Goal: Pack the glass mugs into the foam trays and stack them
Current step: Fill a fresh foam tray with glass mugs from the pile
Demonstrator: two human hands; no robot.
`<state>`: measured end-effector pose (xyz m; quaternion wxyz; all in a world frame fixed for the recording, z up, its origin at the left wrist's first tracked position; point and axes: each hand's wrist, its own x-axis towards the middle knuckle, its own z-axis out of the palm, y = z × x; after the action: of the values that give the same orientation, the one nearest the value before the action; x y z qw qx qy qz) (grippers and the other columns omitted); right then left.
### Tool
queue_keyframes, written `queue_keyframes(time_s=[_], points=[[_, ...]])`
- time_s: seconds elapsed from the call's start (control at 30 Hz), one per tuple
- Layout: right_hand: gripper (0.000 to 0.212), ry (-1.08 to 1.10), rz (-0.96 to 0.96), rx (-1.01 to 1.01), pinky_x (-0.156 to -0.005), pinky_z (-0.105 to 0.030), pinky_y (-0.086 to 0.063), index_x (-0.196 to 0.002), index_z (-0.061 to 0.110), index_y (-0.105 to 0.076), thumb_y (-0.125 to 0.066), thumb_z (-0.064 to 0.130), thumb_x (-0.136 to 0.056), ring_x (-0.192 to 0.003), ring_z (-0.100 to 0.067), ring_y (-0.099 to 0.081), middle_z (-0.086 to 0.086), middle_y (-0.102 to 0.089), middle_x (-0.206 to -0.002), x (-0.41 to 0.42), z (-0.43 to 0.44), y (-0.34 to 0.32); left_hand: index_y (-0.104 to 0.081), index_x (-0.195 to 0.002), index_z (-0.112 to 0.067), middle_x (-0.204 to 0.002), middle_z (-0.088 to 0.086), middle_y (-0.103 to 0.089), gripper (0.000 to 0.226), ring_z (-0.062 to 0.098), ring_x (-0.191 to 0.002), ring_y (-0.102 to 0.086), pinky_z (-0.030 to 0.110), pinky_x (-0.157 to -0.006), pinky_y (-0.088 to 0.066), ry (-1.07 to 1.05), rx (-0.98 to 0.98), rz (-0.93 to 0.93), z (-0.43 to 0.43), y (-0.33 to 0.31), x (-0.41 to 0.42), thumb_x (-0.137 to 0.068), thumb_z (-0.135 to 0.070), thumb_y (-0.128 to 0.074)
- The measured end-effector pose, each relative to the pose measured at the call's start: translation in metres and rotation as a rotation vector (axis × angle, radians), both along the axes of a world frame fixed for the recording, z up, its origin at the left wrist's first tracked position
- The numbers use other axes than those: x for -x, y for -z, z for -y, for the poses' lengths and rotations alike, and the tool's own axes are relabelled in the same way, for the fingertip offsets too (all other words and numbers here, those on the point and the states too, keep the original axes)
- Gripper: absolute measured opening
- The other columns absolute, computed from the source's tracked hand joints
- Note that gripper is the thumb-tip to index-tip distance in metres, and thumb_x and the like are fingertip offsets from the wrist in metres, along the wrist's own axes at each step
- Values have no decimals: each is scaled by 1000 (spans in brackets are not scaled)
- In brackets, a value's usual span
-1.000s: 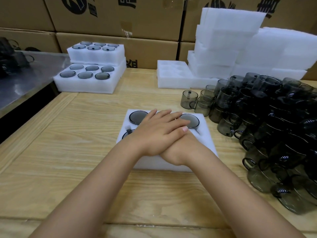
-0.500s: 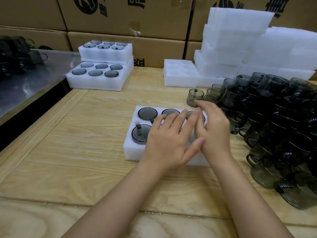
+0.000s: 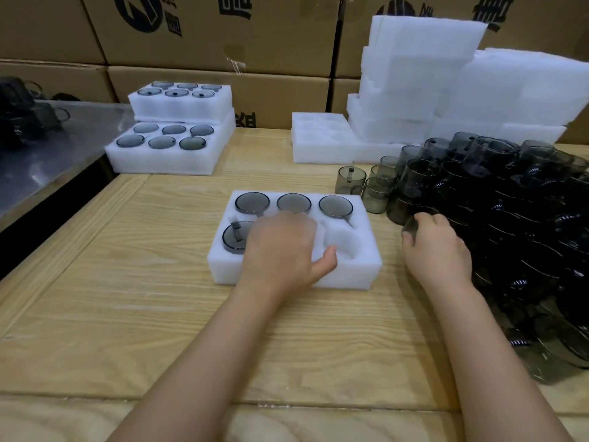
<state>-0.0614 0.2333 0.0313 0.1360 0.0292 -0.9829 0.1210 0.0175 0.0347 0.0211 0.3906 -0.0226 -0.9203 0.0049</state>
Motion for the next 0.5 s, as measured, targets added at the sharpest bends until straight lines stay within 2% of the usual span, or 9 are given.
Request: queue_keyframes(time_s=[0.1,0.2,0.3,0.4,0.5], points=[[35,6,-10,8,-71,-37,-37,-128,5,-48,-48,18,-95,-101,-43,-55,-17,-47,-127,2,4,1,-66,-69,-6,-61,5,-61,23,26,-61,-61,32,-61,-48,-52,-197,-138,-8,-5,4,-74,-19,-47],[29,8,-30,4,-70,-36,-37,-121,5,-52,-48,16,-94,-100,-43,-55,-16,-51,-122,3,7,3,-72,-86,-5,-73,4,-68,26,24,-71,-64,35,-72,-49,21,-329,-262,-26,-2,5,-74,-11,-50],[22,-2,-35,60,-70,-34,-37,-112,7,-57,-51,17,-93,-98,-40,-55,-13,-57,-114,2,10,3,-72,-91,-5,-79,4,-69,25,27,-72,-64,39,-81,-49,126,-219,-244,-31,12,3,-75,-10,-53],[19,-22,-52,125,-70,-33,-38,-108,10,-59,-52,18,-93,-96,-36,-56,-9,-59,-111,-2,14,-1,-72,-94,-6,-81,3,-69,26,25,-73,-64,42,-87,-49,126,-152,-207,-29,17,3,-75,-12,-55],[13,-82,-182,187,-68,-34,-38,-101,12,-60,-54,18,-91,-90,-34,-56,-4,-60,-105,-11,19,-9,-70,-107,-5,-99,4,-71,34,23,-83,-67,43,-89,-49,123,-169,-180,-32,15,5,-77,-17,-57]])
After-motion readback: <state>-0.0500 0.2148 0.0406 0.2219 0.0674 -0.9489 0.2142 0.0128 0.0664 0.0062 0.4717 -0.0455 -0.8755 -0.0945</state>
